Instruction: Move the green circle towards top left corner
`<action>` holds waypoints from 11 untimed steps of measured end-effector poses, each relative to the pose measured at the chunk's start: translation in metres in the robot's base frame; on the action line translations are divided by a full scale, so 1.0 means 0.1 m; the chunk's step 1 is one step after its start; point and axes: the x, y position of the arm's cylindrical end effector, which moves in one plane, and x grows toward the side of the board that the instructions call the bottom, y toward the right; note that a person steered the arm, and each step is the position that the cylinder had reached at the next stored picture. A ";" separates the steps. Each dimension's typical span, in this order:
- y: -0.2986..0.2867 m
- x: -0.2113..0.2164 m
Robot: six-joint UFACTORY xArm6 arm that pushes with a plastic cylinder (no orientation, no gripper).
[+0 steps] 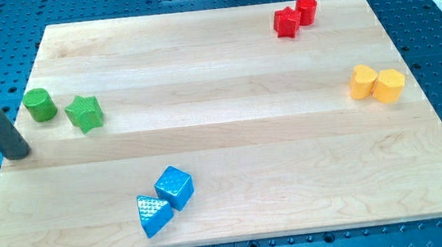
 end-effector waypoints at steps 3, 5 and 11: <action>0.01 0.06; -0.06 -0.05; 0.51 -1.17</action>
